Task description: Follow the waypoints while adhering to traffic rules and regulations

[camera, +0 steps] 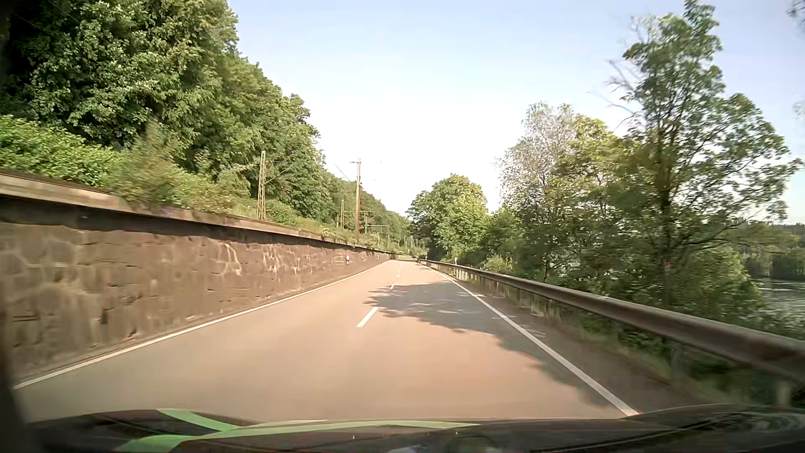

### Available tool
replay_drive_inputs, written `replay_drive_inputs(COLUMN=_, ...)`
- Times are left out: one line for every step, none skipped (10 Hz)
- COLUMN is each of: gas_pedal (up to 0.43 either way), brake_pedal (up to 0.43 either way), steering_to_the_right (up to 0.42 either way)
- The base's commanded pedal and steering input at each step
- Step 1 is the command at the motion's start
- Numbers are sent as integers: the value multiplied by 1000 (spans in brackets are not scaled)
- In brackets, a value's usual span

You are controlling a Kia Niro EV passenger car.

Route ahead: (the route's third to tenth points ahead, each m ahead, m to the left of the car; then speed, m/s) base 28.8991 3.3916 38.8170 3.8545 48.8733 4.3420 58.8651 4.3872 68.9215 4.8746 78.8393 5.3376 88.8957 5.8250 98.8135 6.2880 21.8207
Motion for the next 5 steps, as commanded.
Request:
replay_drive_inputs(gas_pedal=157, brake_pedal=0, steering_to_the_right=-11)
replay_drive_inputs(gas_pedal=197, brake_pedal=0, steering_to_the_right=-11)
replay_drive_inputs(gas_pedal=209, brake_pedal=0, steering_to_the_right=-11)
replay_drive_inputs(gas_pedal=209, brake_pedal=0, steering_to_the_right=-11)
replay_drive_inputs(gas_pedal=220, brake_pedal=0, steering_to_the_right=-11)
